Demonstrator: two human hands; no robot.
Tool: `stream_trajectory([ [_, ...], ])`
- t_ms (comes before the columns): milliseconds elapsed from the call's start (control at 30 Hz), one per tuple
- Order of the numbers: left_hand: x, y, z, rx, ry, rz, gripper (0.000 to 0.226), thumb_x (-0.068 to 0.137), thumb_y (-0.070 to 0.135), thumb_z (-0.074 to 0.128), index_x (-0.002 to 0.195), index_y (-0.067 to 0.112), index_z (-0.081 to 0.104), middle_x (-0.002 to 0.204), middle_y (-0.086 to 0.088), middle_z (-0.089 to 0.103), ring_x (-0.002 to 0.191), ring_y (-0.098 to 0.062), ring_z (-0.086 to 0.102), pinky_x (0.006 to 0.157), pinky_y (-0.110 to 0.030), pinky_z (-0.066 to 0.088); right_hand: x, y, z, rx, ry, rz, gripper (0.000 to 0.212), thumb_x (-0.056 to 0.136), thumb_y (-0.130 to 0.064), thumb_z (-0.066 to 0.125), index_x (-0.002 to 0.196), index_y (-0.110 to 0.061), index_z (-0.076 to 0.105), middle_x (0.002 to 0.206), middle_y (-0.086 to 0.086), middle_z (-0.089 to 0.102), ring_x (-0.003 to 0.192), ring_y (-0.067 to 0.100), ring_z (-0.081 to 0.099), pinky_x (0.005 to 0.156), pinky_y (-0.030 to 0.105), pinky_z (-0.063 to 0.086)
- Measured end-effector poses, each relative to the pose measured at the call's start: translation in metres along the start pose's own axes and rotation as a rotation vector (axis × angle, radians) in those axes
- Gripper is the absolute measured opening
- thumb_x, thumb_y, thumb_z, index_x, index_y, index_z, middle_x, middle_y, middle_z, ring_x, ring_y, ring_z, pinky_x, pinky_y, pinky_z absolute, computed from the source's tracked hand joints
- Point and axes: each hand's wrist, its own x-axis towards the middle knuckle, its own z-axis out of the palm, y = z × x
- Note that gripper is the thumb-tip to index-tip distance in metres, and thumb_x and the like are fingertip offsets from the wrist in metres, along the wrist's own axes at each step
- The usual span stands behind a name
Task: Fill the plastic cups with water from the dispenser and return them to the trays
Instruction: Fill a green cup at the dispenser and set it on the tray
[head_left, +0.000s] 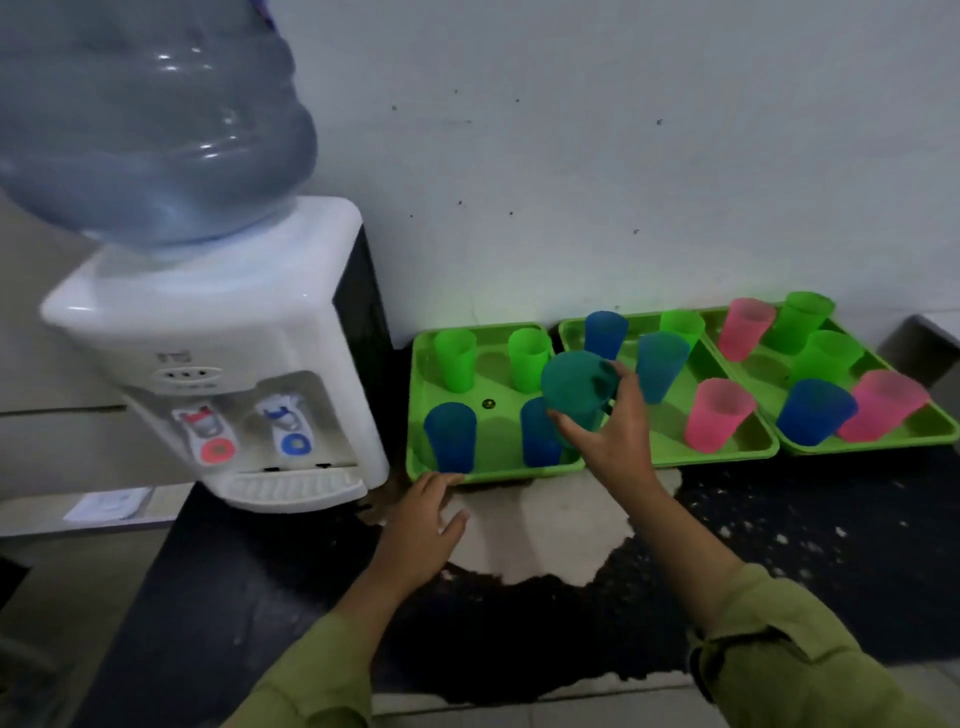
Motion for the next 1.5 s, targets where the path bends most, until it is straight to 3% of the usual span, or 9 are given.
stream_trajectory([
  [67,-0.010,-0.017,-0.025,0.022,0.019,0.014,0.038,0.083,0.021,0.063,0.120,0.017,0.056,0.118,0.001,0.055,0.110,-0.011,0.053,0.093,-0.014,0.036,-0.017,-0.020,0.023,0.019,-0.017,0.018,0.080,0.065,-0.029,0.083,0.129,-0.007,0.040,0.123,0.009,0.048,0.113,0.021,0.049,0.096,0.036,0.047],
  [233,-0.028,-0.061,-0.077,-0.001,0.088,-0.069,0.036,0.081,0.031,0.058,0.113,0.015,0.058,0.108,0.001,0.060,0.101,-0.015,0.059,0.088,-0.032,0.051,-0.060,-0.059,0.089,0.044,-0.081,0.090,0.079,0.066,-0.026,0.083,0.129,-0.005,0.040,0.121,0.010,0.050,0.112,0.020,0.049,0.097,0.030,0.042],
  [533,-0.034,-0.115,-0.140,-0.166,0.263,-0.236,0.025,0.083,0.009,0.062,0.108,0.012,0.060,0.099,-0.003,0.064,0.088,-0.015,0.061,0.081,-0.031,0.052,-0.123,-0.093,0.201,0.032,-0.327,0.257,0.082,0.063,-0.027,0.085,0.129,-0.009,0.041,0.122,0.008,0.053,0.112,0.021,0.052,0.086,0.020,0.038],
  [700,-0.027,-0.126,-0.158,-0.291,0.285,-0.292,0.025,0.083,0.005,0.061,0.108,0.010,0.059,0.096,-0.003,0.064,0.086,-0.015,0.061,0.082,-0.027,0.048,-0.131,-0.099,0.237,-0.042,-0.375,0.334,0.085,0.061,-0.032,0.084,0.131,-0.012,0.039,0.127,0.009,0.051,0.116,0.024,0.051,0.095,0.030,0.042],
  [900,-0.017,-0.135,-0.171,-0.304,0.265,-0.270,0.025,0.084,0.003,0.060,0.108,0.010,0.058,0.098,-0.001,0.062,0.087,-0.013,0.061,0.072,-0.011,0.042,-0.127,-0.108,0.263,-0.029,-0.292,0.337,0.079,0.060,-0.032,0.084,0.125,-0.013,0.043,0.122,0.009,0.055,0.112,0.024,0.055,0.091,0.028,0.044],
  [1100,-0.003,-0.133,-0.174,-0.277,0.223,-0.246,0.028,0.084,0.000,0.057,0.113,0.003,0.056,0.100,-0.003,0.060,0.087,-0.014,0.059,0.077,-0.015,0.042,-0.134,-0.108,0.283,0.047,-0.157,0.317,0.076,0.060,-0.026,0.085,0.124,-0.010,0.047,0.119,0.010,0.056,0.110,0.022,0.055,0.087,0.015,0.037],
  [1300,0.007,-0.139,-0.176,-0.280,0.229,-0.231,0.026,0.084,0.001,0.059,0.110,0.004,0.058,0.099,-0.003,0.063,0.083,-0.010,0.060,0.075,-0.012,0.046,-0.131,-0.113,0.295,0.165,-0.061,0.254,0.073,0.060,-0.021,0.085,0.122,-0.009,0.048,0.114,0.003,0.057,0.107,0.017,0.055,0.091,0.024,0.044],
  [1433,0.011,-0.141,-0.175,-0.267,0.242,-0.230,0.025,0.085,0.001,0.059,0.111,0.003,0.058,0.098,-0.003,0.063,0.080,-0.005,0.059,0.067,0.000,0.042,-0.131,-0.111,0.298,0.230,-0.107,0.237,0.076,0.062,-0.014,0.084,0.128,-0.012,0.045,0.117,-0.007,0.055,0.110,0.005,0.053,0.095,0.017,0.043],
  [1500,0.012,-0.141,-0.175,-0.250,0.235,-0.232,0.025,0.086,0.002,0.059,0.111,0.004,0.058,0.097,-0.002,0.063,0.081,-0.006,0.059,0.066,0.001,0.040,-0.132,-0.108,0.300,0.238,-0.107,0.261,0.076,0.063,-0.013,0.083,0.129,-0.012,0.045,0.118,-0.006,0.056,0.110,0.007,0.054,0.096,0.021,0.045],
])
